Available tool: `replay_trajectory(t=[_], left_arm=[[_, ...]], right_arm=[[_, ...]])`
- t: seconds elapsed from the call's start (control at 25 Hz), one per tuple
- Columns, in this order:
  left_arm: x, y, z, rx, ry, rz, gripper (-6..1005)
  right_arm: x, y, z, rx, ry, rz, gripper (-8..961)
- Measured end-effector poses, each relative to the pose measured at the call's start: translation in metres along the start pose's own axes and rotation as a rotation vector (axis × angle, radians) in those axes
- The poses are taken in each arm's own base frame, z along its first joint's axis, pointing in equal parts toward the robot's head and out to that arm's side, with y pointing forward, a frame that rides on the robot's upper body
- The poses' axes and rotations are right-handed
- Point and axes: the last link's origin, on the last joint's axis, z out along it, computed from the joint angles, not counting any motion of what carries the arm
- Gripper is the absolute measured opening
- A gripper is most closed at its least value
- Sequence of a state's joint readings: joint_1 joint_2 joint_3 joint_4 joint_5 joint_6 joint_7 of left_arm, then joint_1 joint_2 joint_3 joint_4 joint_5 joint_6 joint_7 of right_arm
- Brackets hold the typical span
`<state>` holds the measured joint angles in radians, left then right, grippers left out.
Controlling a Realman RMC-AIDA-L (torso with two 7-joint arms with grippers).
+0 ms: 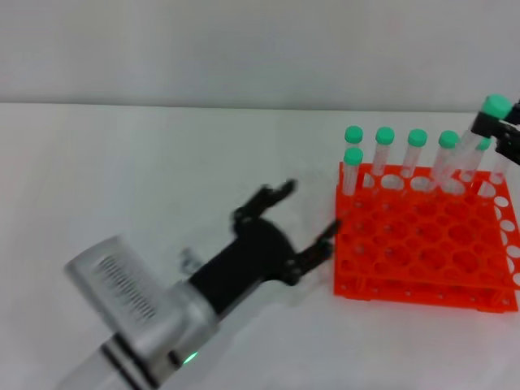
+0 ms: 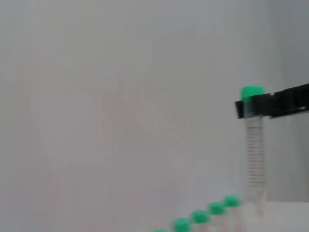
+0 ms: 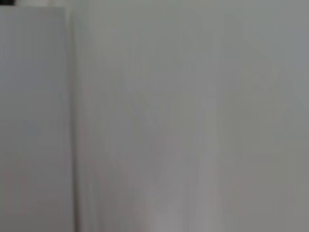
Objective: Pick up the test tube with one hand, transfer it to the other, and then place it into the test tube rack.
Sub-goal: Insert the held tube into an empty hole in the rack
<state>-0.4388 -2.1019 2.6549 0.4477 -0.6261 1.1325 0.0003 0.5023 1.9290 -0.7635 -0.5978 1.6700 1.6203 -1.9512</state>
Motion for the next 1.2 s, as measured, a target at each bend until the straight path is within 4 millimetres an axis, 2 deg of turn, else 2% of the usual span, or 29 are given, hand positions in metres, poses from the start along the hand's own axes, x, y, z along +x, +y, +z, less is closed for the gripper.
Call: replay_trajectory(t=[0.12,0.28,0.36,0.52,0.72,1.2], left_arm=[[-0.004,-0.006,-0.026,0.106,0.022,-0.006,722],[-0.014,-0.023,-0.063,0.277,0.009,-0.028,805],[-0.020,-0.033,-0.075,0.356,-0.019,-0.036,847],[-0.029,-0.043,-0.095,0.463,-0.056,-0.056,856],[-0.028,-0.045,-0.101,0.494,-0.050,-0.059,860],[-0.027,-0.046,-0.097,0.484,-0.047,-0.057,854]], right_arm=[[0.003,-0.006,0.012,0.035,0.025,-0.023,239],[0.008,-0.006,0.042,0.034,0.074,-0.059,239],[0.010,-0.005,0.055,0.026,0.102,-0.086,239],[0.017,-0.001,0.076,-0.004,0.162,-0.119,239],[0.026,0.000,0.078,0.013,0.189,-0.128,239],[0.038,-0.003,0.085,0.068,0.209,-0.143,238]])
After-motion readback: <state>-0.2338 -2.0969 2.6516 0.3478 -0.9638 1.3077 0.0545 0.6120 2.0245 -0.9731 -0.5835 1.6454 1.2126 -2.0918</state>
